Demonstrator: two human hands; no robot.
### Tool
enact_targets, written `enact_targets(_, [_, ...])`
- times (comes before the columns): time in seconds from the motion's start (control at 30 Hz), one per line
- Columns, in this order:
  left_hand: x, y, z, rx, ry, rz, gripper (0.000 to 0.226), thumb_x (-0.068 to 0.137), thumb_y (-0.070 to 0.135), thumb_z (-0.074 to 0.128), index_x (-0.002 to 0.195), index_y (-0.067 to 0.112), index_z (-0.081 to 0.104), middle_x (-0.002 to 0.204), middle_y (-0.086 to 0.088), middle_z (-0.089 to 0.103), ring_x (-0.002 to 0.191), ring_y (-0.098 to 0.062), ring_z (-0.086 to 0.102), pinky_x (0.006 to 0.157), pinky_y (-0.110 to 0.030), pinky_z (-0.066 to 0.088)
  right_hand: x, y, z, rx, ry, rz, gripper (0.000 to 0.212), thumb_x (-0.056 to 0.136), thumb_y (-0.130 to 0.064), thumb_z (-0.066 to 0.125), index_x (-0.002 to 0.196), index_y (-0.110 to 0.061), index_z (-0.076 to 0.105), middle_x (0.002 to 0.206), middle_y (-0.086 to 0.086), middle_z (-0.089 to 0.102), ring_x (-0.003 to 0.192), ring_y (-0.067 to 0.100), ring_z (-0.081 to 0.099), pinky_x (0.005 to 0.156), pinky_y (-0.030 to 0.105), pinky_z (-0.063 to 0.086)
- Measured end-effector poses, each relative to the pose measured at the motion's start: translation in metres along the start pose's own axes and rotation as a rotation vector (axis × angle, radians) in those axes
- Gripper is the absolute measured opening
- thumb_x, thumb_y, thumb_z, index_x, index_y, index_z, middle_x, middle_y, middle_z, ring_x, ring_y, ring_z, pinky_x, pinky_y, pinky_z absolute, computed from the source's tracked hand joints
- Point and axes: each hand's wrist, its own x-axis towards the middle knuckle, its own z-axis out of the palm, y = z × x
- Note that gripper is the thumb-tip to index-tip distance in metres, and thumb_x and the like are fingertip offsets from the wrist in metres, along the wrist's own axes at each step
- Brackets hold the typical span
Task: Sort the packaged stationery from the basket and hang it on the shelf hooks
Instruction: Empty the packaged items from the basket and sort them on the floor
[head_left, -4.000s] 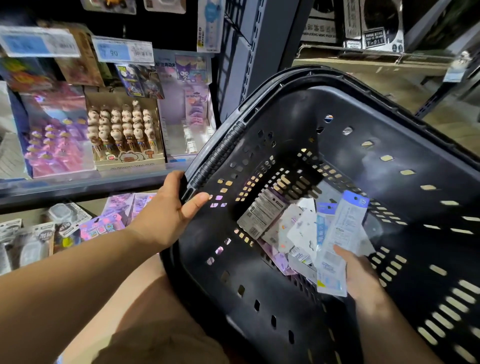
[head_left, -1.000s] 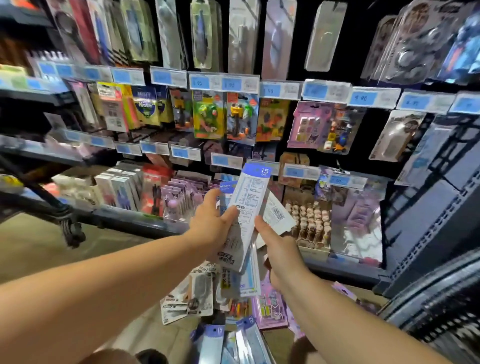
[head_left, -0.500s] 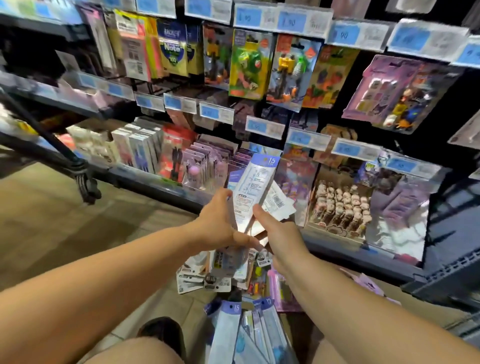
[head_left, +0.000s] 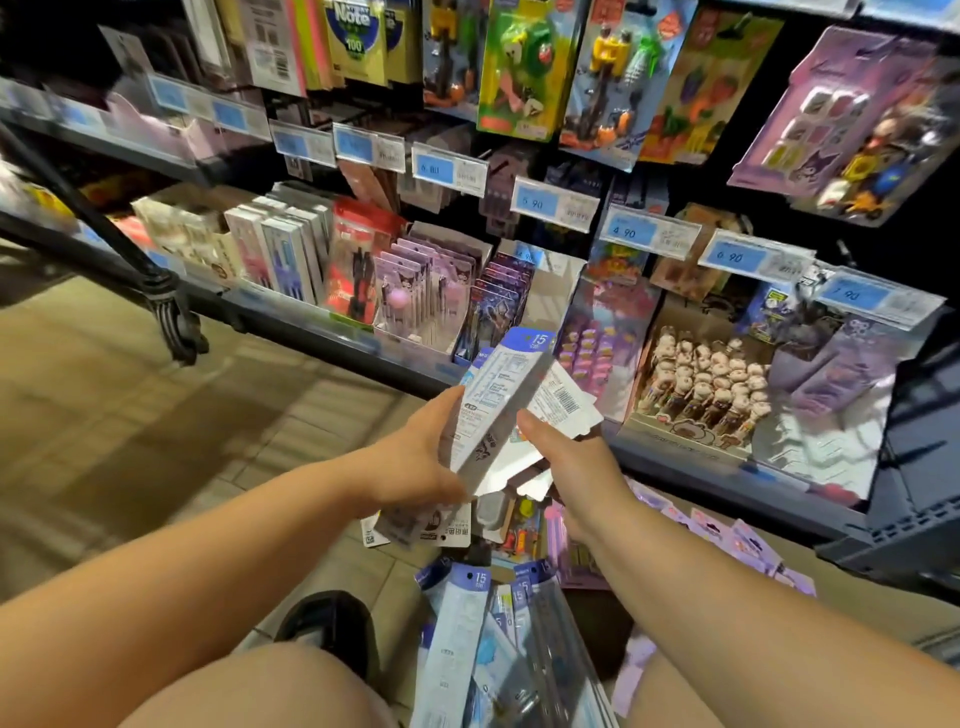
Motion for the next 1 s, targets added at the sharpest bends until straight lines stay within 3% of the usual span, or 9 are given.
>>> enact_targets(0.1, [-0.006,-0.006,-0.004,-0.088,-0.043,-0.019,0.084,0.067,0.0,0.056,0.141,0.033,0.034,0.117,-0.001,0.062,0.093,-0.016,0.067,0.069,-0.031,0.053,-0.002,0.003,-0.006,0.002,-0.024,0.025,0.014,0.089,-0.015,0.067,0.103,-0.018,0.065,0.089,-0.001,0.074,0.071,0.014,0.071,0.068,0.031,0.055])
enact_targets(0.17, [-0.008,-0.013,-0.007,-0.152,-0.052,-0.018,0.074,0.065,0.006,0.051,0.135,0.027,0.046,0.117,-0.003,0.064,0.1,-0.018,0.065,0.076,-0.03,0.052,-0.001,0.006,-0.011,0.006,-0.007,0.039,0.017,0.089,-0.014,0.067,0.105,-0.018,0.065,0.094,-0.002,0.072,0.081,0.014,0.071,0.077,0.033,0.055])
enact_targets(0.23, [-0.01,-0.02,-0.009,-0.241,0.011,-0.077,0.049,0.076,0.001,0.049,0.122,0.018,0.056,0.098,-0.005,0.065,0.075,-0.008,0.065,0.058,-0.02,0.049,0.001,0.009,-0.017,-0.006,0.007,0.061,0.013,0.089,-0.014,0.067,0.099,-0.021,0.066,0.099,-0.001,0.072,0.094,0.021,0.068,0.09,0.041,0.052])
enact_targets(0.27, [-0.01,-0.024,-0.011,-0.296,0.043,-0.115,0.038,0.085,-0.003,0.047,0.116,0.016,0.058,0.091,-0.006,0.066,0.065,-0.007,0.065,0.05,-0.019,0.047,0.001,0.01,-0.02,-0.008,0.007,0.061,0.012,0.089,-0.013,0.066,0.096,-0.023,0.066,0.098,-0.001,0.071,0.093,0.021,0.067,0.089,0.04,0.052])
enact_targets(0.37, [-0.011,-0.039,-0.012,-0.484,0.063,-0.202,0.032,0.097,-0.004,0.04,0.114,0.016,0.058,0.089,-0.003,0.075,0.071,-0.012,0.072,0.054,-0.028,0.054,0.002,0.013,-0.027,-0.021,-0.01,0.048,0.016,0.091,-0.008,0.062,0.097,-0.023,0.063,0.093,-0.003,0.071,0.081,0.017,0.067,0.064,0.031,0.055])
enact_targets(0.5, [-0.013,-0.063,-0.005,-0.595,0.119,-0.267,0.025,0.096,-0.002,0.047,0.114,0.014,0.057,0.085,-0.002,0.076,0.069,-0.016,0.072,0.055,-0.033,0.055,0.003,0.019,-0.037,-0.002,0.046,0.072,0.016,0.091,-0.007,0.063,0.093,-0.023,0.063,0.094,0.001,0.072,0.078,0.02,0.068,0.064,0.034,0.057])
enact_targets(0.67, [-0.018,-0.096,0.015,-0.628,0.146,-0.385,0.024,0.082,-0.001,0.07,0.102,0.011,0.062,0.086,-0.01,0.074,0.075,-0.025,0.069,0.054,-0.029,0.054,0.007,0.022,-0.051,0.015,0.104,0.064,0.017,0.091,-0.005,0.061,0.089,-0.022,0.062,0.085,-0.001,0.069,0.056,0.01,0.068,0.041,0.026,0.052])
enact_targets(0.87, [-0.029,-0.124,0.034,-0.526,0.014,-0.527,0.028,0.076,-0.003,0.074,0.102,0.007,0.07,0.1,-0.019,0.074,0.078,-0.03,0.073,0.057,-0.036,0.06,0.006,0.037,-0.06,0.007,0.114,0.114,0.014,0.09,-0.006,0.063,0.09,-0.021,0.064,0.081,-0.006,0.072,0.063,0.01,0.07,0.056,0.03,0.056])
enact_targets(1.0, [-0.034,-0.145,0.048,-0.448,-0.101,-0.569,0.037,0.078,0.001,0.075,0.114,0.005,0.067,0.107,-0.019,0.072,0.092,-0.033,0.07,0.072,-0.04,0.061,0.003,0.046,-0.063,-0.011,0.104,0.139,0.013,0.089,-0.009,0.065,0.092,-0.022,0.065,0.091,-0.004,0.072,0.081,0.017,0.07,0.076,0.037,0.055])
